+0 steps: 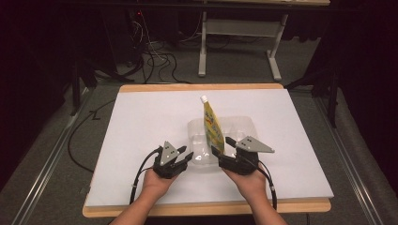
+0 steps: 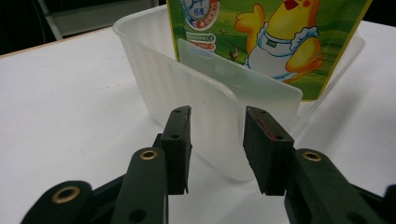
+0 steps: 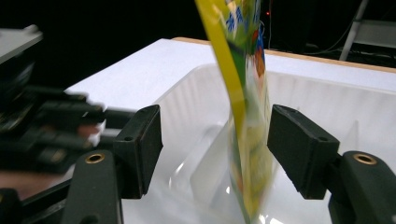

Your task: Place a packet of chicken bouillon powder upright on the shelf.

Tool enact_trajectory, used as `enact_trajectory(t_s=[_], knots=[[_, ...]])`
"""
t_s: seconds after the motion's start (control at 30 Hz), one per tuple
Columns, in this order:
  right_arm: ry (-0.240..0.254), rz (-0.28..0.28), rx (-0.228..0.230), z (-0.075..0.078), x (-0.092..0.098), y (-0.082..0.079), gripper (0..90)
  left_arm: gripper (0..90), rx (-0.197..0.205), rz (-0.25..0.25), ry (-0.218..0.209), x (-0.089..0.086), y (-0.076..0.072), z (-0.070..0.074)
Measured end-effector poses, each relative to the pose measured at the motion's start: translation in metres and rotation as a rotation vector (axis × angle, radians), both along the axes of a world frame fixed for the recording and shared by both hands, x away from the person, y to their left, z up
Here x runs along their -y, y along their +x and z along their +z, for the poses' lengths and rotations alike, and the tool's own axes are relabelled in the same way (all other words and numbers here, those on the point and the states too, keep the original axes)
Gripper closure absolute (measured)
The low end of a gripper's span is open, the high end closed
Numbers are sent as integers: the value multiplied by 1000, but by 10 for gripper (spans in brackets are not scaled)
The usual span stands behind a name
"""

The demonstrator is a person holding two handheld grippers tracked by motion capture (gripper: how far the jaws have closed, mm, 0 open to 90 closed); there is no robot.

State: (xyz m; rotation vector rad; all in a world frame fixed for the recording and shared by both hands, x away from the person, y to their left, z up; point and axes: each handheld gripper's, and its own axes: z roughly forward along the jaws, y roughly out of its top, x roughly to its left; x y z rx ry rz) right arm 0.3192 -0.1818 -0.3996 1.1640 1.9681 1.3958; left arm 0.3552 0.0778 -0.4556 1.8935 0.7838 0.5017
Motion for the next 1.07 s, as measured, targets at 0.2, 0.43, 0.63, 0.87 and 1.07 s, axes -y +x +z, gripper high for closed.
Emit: enact_trajectory(t_s=[0.2,0.43,0.63,0.87,1.07], knots=[[-26,-13,25,2,28,-25,363,642,-7,45,-8,-1,5,-1],[-46,-114,58,0,85,-23,339,549,8,7,-23,-24,-8,17],[-44,-233,41,-15,144,-15,283,442,-16,18,39,-76,-31,19],[-32,-289,-12,-35,172,-12,276,403,-78,161,-84,-118,-34,14],[-31,-301,-5,-36,172,-10,293,396,-49,150,-10,-113,-35,12]])
